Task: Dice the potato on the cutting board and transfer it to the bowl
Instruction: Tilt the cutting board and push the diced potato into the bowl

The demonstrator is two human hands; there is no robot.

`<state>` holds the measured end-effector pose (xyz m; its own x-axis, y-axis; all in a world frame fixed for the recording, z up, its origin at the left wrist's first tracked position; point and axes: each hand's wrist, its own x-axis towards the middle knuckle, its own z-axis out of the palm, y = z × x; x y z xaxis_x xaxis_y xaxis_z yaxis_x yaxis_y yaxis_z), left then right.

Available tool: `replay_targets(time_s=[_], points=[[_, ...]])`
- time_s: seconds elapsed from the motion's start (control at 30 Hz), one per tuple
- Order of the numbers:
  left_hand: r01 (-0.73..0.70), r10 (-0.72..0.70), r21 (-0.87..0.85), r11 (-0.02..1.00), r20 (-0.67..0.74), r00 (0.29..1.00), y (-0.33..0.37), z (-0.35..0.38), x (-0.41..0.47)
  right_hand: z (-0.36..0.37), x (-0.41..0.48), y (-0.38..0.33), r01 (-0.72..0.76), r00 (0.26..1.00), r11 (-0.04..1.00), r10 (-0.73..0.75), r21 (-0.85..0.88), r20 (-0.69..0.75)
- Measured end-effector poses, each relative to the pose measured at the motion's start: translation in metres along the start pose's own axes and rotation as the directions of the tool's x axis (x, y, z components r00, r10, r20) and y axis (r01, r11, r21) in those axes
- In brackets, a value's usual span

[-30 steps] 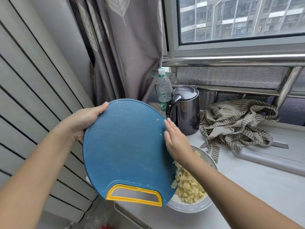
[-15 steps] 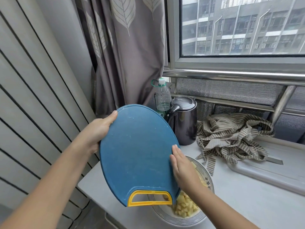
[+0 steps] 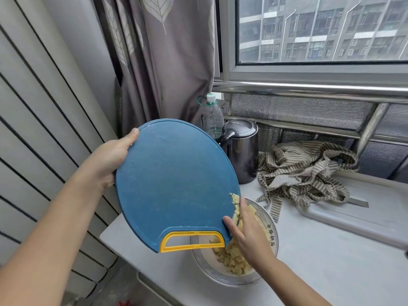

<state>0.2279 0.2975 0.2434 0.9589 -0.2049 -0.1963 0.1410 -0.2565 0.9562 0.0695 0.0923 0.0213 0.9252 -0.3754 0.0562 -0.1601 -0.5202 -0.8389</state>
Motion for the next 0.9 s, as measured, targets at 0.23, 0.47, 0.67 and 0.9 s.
replay_targets(time_s=[0.23,0.47,0.67,0.9], points=[[0.055,-0.055,-0.032,0.998,0.005,0.998,-0.004,-0.022,0.006,-0.010,0.016,0.012,-0.027,0.989,0.999,0.031,0.029,-0.144],[0.094,-0.093,-0.023,0.995,0.026,0.995,-0.009,-0.030,0.007,-0.015,0.026,0.003,0.122,0.917,0.992,-0.126,-0.034,-0.377],[0.058,-0.058,-0.014,0.998,0.008,0.998,-0.013,-0.022,0.004,-0.013,0.029,-0.020,0.176,0.957,0.984,-0.163,0.036,-0.241],[0.043,-0.044,-0.070,0.997,-0.012,0.999,-0.020,-0.015,0.003,-0.003,0.026,-0.016,0.317,0.863,0.939,-0.343,-0.131,-0.371]])
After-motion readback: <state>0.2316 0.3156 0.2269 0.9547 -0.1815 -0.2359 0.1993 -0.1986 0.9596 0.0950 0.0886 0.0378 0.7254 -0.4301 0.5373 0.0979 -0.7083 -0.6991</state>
